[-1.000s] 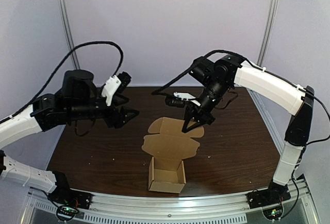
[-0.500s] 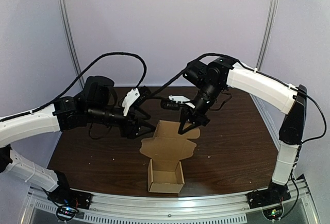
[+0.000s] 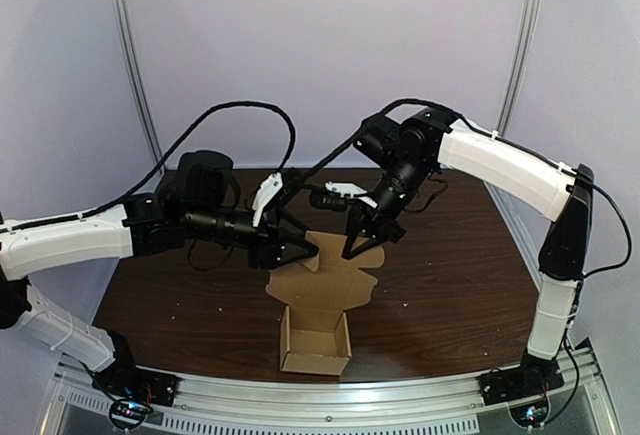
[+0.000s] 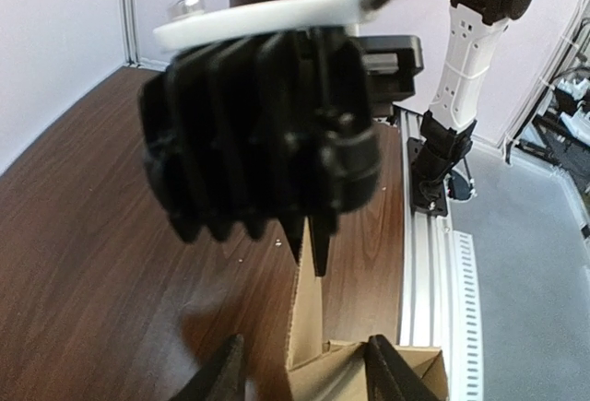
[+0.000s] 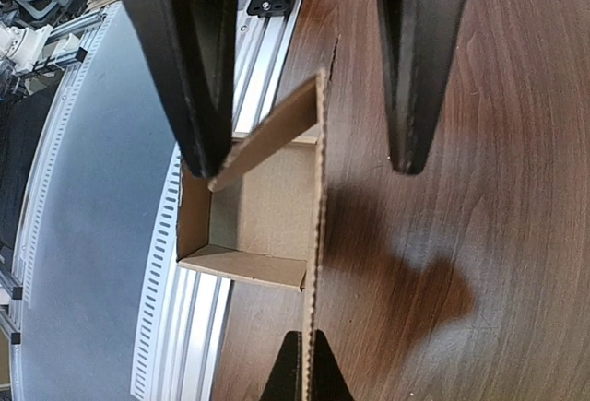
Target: Fold the paper box
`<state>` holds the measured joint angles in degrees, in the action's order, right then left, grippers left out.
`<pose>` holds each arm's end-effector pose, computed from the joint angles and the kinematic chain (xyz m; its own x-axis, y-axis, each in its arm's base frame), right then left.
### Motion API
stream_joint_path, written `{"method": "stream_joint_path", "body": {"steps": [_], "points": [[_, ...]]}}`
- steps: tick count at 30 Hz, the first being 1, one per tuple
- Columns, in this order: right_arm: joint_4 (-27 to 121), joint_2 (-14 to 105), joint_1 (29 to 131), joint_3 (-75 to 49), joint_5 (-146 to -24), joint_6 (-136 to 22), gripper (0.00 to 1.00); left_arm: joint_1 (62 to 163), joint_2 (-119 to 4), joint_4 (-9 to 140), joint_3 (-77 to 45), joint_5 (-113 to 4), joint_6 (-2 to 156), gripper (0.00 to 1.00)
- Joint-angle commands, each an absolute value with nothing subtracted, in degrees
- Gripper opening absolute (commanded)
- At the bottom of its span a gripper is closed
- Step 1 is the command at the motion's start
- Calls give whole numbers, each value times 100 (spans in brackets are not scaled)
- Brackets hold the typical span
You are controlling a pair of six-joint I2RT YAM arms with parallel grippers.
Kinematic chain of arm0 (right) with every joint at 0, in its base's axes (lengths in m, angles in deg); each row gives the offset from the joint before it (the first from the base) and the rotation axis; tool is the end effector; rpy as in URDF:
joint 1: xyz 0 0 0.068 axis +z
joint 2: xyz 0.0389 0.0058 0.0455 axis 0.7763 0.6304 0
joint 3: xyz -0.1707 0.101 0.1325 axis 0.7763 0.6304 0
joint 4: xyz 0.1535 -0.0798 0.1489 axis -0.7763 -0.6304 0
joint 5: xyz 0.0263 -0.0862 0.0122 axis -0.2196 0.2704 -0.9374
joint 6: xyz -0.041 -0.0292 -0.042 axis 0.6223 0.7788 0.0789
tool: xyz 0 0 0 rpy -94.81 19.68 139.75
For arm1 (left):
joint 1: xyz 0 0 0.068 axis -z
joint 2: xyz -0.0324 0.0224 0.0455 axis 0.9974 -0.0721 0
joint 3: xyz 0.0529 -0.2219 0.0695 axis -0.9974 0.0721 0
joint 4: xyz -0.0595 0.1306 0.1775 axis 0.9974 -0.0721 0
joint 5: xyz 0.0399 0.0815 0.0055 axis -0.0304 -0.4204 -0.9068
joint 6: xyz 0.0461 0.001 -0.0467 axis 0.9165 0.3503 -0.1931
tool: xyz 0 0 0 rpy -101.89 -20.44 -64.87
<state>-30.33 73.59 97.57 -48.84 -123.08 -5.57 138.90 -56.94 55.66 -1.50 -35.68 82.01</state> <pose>0.1986 0.2644 0.2919 -0.0293 -0.7418 -0.6700 -0.9137 -0.2520 0.3188 0.1533 -0.2428 0.2805 -0.3567 0.3089 -0.8817 0.9261 0.2413 -0.2901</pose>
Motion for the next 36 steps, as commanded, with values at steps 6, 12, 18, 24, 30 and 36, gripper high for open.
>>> {"method": "stream_joint_path", "body": {"steps": [6, 12, 18, 24, 30, 36], "points": [[-4341, 7146, 9926, -5164, -13208, 53, 0, 13888, -6039, 6121, 73, -3156, 8096, 29], [-4418, 7076, 9926, -5189, -13217, 170, 0, 13894, -5963, 6320, 180, -2762, 8029, 9], [-4356, 7117, 9931, -5026, -12994, 70, 1, 13889, -5694, 6307, 244, -2767, 8011, 1], [-4451, 7208, 9926, -5071, -12978, 66, 1, 13890, -5671, 6097, 154, -2681, 8000, 9], [-4488, 7288, 9935, -5126, -12953, 52, 1, 13891, -5584, 6035, 99, -2680, 8003, 15], [-4537, 7333, 9943, -5116, -12920, 75, 1, 13889, -5533, 5878, 80, -2901, 8015, 8]]}}
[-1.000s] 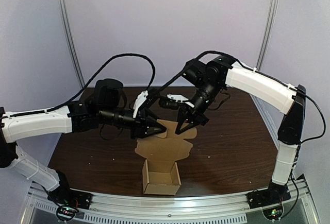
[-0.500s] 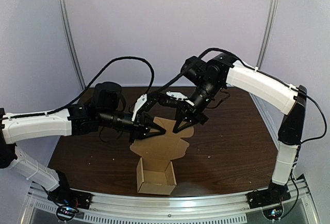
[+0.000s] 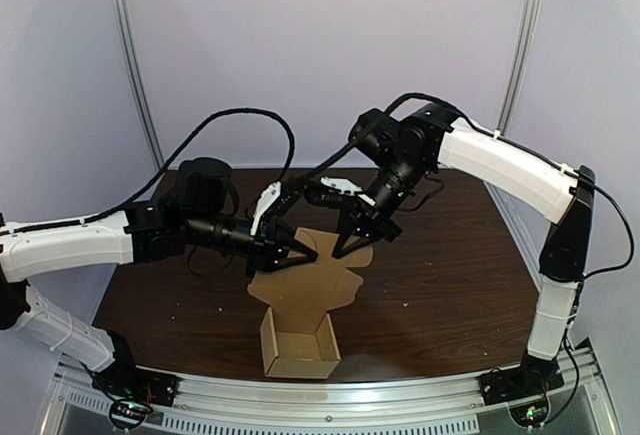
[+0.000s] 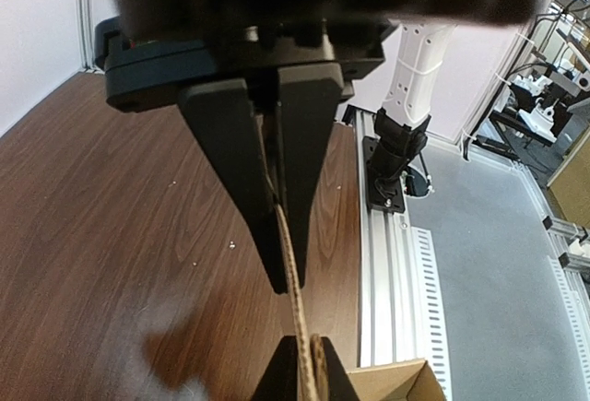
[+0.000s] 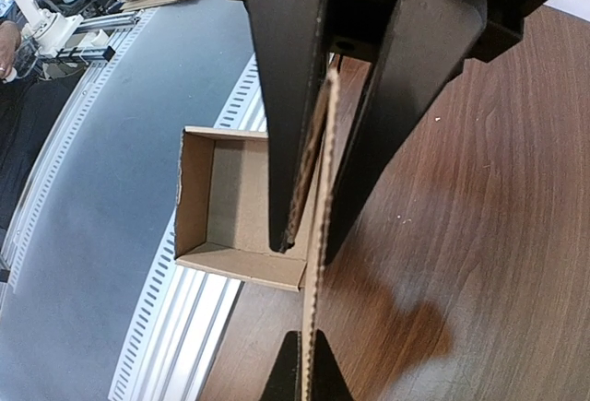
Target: Fold the paper box
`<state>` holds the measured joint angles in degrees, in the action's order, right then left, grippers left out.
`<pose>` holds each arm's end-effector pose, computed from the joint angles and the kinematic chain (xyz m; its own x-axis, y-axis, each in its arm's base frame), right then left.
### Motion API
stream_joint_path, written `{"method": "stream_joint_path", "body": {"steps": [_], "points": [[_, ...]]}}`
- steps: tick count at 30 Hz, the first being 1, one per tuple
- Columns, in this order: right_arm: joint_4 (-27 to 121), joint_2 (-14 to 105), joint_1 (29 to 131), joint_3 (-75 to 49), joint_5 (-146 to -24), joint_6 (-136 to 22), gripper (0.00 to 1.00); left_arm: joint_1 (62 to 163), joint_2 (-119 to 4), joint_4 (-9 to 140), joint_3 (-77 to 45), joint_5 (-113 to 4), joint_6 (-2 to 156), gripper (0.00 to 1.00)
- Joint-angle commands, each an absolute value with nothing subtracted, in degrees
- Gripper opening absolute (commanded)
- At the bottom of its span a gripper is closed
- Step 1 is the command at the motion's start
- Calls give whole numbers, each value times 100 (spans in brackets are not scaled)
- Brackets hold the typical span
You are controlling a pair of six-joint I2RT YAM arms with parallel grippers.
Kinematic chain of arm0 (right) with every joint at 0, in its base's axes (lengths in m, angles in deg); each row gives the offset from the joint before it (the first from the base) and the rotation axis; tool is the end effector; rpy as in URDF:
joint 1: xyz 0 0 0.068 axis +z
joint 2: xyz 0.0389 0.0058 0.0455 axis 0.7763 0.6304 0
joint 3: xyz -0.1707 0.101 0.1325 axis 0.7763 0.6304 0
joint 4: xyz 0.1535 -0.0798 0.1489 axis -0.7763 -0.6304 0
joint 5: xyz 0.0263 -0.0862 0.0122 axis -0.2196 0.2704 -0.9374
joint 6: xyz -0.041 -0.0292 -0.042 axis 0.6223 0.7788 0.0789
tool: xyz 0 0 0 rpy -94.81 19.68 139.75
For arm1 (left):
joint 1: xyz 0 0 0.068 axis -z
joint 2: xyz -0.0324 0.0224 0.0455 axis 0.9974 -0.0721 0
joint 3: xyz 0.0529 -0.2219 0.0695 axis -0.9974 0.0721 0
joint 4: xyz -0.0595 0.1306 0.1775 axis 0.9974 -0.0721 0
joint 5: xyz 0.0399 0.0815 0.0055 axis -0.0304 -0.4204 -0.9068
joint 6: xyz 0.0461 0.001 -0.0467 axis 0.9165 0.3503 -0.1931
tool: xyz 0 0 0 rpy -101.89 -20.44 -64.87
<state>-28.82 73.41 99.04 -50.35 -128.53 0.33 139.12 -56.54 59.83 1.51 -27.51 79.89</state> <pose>0.1907 0.2731 0.3034 0.0782 -0.6325 -0.7706 -0.8858 -0.3988 0.2374 0.1449 -0.2439 0.2746 -0.3765 0.3020 -0.8758 0.9263 0.1096 -0.3604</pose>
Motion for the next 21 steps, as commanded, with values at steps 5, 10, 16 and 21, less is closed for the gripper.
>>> {"method": "stream_joint_path", "body": {"steps": [5, 10, 16, 21], "points": [[-4597, 7319, 9946, -5133, -12999, 111, 6, 13890, -5632, 5922, 73, -2974, 7966, 0], [-4811, 7104, 9529, -5153, -13358, 163, 21, 13888, -5422, 6190, 349, -3118, 7913, 0], [-4402, 6907, 8679, -4767, -13611, -297, 26, 13890, -5158, 6321, 564, -3180, 7871, 0], [-3171, 6730, 8580, -4039, -13002, -1319, 24, 13881, -5048, 6633, 729, -3382, 7818, 0]]}}
